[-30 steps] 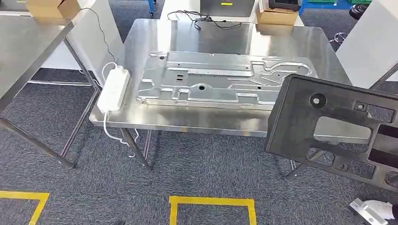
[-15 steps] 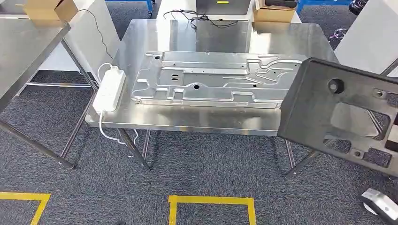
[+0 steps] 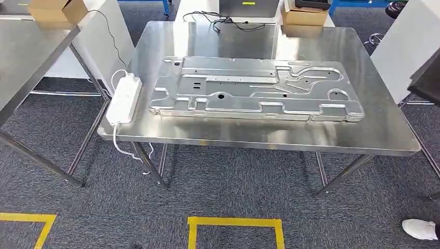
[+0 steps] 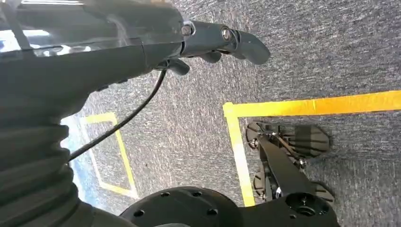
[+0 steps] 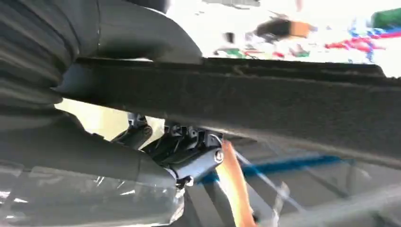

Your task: Take the parts from the cabinet and place them on the table.

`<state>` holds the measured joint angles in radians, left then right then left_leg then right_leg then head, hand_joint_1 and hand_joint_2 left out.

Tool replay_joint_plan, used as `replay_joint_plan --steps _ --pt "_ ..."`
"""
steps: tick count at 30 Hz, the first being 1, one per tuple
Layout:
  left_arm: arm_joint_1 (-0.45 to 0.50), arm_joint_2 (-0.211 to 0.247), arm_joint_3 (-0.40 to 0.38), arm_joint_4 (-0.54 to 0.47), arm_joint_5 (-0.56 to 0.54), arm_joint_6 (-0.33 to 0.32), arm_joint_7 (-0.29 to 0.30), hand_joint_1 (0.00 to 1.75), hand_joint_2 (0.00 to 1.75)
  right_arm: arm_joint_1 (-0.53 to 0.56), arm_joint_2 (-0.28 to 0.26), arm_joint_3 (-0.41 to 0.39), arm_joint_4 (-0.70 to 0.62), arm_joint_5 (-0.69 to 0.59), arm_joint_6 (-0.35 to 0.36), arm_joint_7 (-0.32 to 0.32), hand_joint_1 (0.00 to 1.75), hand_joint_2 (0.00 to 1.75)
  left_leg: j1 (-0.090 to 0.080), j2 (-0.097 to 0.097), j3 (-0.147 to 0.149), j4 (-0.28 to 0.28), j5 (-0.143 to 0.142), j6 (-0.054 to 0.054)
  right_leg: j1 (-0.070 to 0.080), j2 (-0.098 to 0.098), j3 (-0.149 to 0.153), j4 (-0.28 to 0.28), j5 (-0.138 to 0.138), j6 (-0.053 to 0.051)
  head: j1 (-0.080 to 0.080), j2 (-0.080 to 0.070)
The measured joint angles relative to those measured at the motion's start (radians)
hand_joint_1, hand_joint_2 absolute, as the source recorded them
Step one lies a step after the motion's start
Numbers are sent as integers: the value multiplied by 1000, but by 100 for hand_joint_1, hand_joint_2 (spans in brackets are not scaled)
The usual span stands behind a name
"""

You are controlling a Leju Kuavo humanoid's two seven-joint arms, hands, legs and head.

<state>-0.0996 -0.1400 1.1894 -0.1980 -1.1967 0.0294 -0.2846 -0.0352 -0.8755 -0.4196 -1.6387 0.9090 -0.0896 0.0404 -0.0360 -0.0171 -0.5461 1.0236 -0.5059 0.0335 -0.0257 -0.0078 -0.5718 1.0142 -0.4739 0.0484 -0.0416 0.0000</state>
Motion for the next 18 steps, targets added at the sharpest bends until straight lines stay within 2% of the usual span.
replay_joint_plan --steps 4,7,14,18 --pt "-11 0 -10 0 -13 -5 10 0 175 -175 -57 80 226 -3 21 -25 134 175 -2 0 0 0 1 1 -2 0 0 0 1 1 0 0" --pt "-14 0 -18 0 -13 -7 11 0 175 -244 -79 130 327 -3 11 -42 134 175 -1 0 1 0 1 1 -2 0 0 0 1 1 -1 0" --pt "-17 0 -25 0 -13 -7 12 0 175 -276 -78 203 358 -14 3 -40 134 175 0 0 1 -1 1 2 0 0 0 0 1 1 -1 0" --pt "-18 0 -25 0 -11 -7 9 0 175 -271 -55 242 317 -14 -13 -40 134 175 1 0 1 -1 2 1 1 0 0 0 1 1 0 0"
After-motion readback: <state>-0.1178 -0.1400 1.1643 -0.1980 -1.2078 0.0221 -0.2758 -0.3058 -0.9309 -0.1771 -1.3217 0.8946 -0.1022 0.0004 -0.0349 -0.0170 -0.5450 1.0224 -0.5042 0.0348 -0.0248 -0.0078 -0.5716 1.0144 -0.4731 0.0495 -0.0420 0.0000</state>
